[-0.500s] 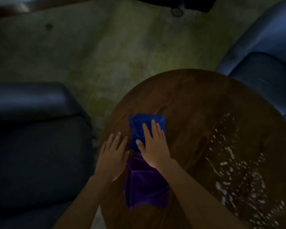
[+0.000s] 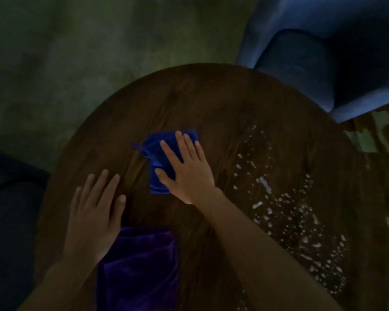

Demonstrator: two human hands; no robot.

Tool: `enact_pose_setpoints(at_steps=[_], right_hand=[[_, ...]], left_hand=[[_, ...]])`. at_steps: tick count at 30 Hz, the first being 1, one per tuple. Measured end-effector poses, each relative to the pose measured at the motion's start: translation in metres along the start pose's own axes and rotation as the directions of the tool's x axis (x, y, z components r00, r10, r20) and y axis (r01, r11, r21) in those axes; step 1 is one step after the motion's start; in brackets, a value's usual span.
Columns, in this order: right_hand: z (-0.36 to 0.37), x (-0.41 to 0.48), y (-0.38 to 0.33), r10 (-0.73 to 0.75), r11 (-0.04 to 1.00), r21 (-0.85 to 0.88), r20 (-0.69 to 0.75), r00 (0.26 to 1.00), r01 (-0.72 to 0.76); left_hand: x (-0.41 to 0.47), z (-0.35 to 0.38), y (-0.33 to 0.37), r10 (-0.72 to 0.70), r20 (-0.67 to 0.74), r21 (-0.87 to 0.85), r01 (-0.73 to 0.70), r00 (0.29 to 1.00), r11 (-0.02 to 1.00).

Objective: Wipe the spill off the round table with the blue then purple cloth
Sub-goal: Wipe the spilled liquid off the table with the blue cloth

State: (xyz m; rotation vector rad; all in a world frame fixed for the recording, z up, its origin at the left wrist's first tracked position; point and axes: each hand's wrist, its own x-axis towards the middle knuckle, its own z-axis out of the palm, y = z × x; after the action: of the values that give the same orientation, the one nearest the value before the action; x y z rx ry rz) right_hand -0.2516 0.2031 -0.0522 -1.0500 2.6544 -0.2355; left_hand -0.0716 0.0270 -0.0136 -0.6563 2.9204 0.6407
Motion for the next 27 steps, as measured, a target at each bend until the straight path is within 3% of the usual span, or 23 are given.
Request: enact_pose_setpoints(at_steps=[7,13,21,23,24,27], right_hand=[[-0.040,-0.028,0.166,0.286,0.958,-0.020,-0.014,0.958,-0.286],[-0.059,-0.099,0.280,0.589,0.808,0.045,-0.077,0.805,-0.587],[-0.053,-0.074,0.264,0.743,0.669,0.157,-0.140,0.654,-0.727],[-0.050,-0.058,0.242,0.718,0.696,0.126,-0.108,0.688,-0.707],[-0.048,-0.050,0.225,0.658,0.753,0.101,-0.103,0.746,-0.650],[-0.033,-0.031,0.156,0.266,0.963,0.062,-0.071,0.961,-0.261]], left_hand=[[0.051,0.047,0.112,0.088,0.140,0.149,-0.109,0.986,0.983],[0.063,0.081,0.128,0.023,0.110,0.297,-0.055,0.994,0.953],[0.064,0.081,0.126,0.024,0.114,0.324,-0.060,0.993,0.944],[0.065,0.081,0.128,0.019,0.118,0.324,-0.057,0.993,0.944],[0.065,0.080,0.128,0.017,0.118,0.320,-0.054,0.993,0.946],[0.065,0.080,0.128,-0.002,0.116,0.326,-0.036,0.993,0.945]])
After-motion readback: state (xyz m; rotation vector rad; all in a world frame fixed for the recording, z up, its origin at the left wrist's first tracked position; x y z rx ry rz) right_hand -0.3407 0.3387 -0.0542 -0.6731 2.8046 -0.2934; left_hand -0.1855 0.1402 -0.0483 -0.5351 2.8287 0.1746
